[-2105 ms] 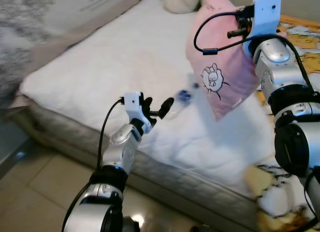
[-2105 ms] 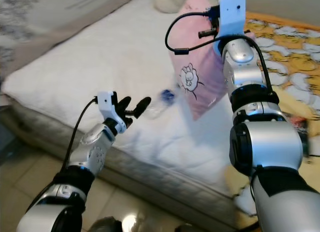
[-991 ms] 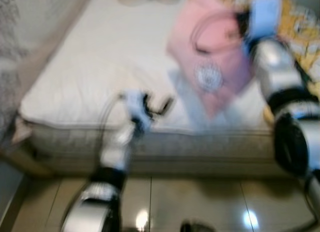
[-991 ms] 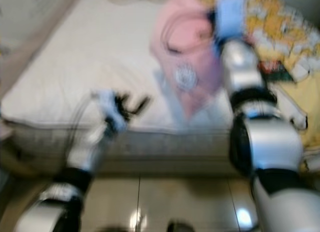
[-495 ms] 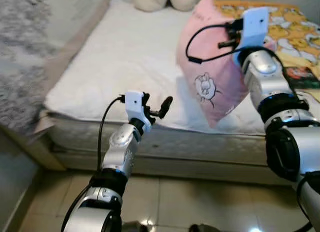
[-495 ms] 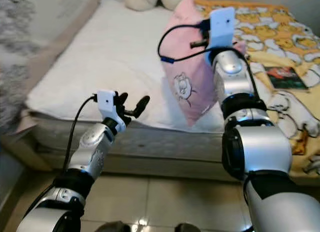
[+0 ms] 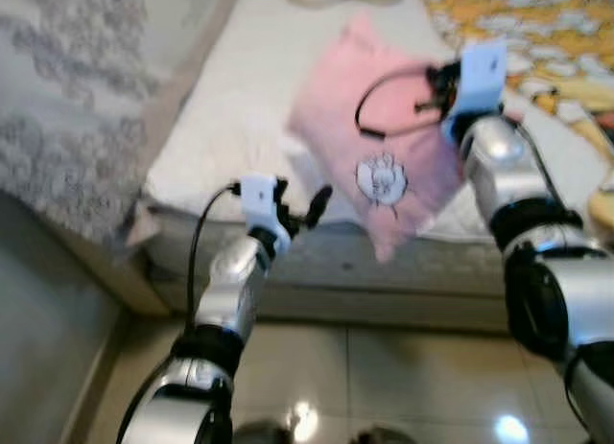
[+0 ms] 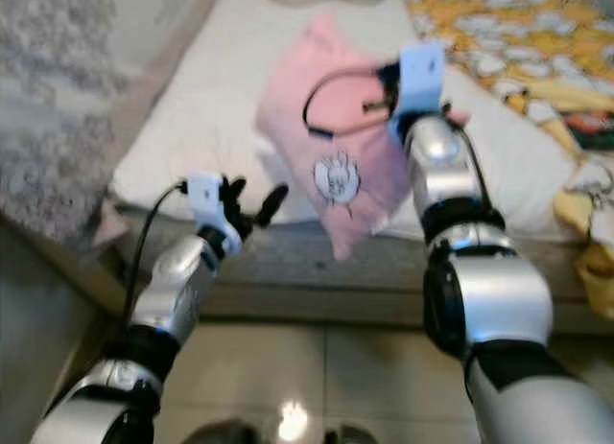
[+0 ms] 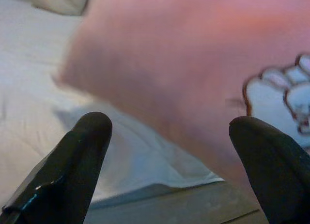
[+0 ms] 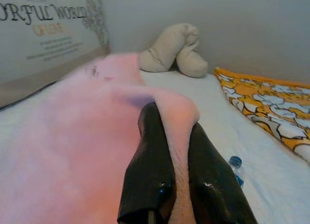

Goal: Clean up the room

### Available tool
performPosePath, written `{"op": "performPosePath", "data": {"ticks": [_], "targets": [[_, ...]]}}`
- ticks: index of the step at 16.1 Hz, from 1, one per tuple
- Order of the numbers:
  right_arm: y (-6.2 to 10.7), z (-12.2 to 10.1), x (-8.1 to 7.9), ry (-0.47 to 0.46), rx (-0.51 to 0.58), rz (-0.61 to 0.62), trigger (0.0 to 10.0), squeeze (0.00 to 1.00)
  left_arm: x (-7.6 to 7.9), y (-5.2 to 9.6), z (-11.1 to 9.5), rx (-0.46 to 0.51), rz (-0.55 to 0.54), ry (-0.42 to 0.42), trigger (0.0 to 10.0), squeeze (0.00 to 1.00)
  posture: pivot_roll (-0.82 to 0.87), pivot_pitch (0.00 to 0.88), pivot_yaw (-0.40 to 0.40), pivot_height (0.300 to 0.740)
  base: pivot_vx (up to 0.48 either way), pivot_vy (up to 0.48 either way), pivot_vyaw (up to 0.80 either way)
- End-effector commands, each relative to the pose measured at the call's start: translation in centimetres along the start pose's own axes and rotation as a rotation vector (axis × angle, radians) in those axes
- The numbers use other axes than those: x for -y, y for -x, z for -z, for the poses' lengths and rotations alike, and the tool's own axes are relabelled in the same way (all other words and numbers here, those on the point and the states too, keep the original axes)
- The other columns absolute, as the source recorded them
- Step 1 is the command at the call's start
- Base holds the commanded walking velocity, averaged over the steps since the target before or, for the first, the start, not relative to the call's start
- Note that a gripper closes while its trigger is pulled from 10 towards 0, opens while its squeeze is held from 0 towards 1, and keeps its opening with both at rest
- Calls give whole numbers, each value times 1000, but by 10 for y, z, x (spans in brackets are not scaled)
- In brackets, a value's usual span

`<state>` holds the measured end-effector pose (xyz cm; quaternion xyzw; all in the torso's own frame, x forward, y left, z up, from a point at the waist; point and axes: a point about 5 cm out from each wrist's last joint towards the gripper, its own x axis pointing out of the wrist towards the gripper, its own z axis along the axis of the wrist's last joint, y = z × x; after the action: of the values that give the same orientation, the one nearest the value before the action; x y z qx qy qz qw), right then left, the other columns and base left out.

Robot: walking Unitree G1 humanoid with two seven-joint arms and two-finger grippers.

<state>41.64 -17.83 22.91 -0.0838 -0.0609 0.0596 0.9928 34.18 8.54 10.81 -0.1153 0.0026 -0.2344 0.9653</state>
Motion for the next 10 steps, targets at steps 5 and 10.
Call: {"op": "performPosePath", "data": {"ticks": [5,10], "targets": [[-6,-30,4,9,112,14,0,0,-5,-1,-3,-10,-8,-22,10000,0,-94,0,36,740,353,317,0],[-7,-49,21,80,138,52,0,0,-5,-1,-1,-31,-22,-45,10000,0,-91,0,37,740,0,0,0]]}}
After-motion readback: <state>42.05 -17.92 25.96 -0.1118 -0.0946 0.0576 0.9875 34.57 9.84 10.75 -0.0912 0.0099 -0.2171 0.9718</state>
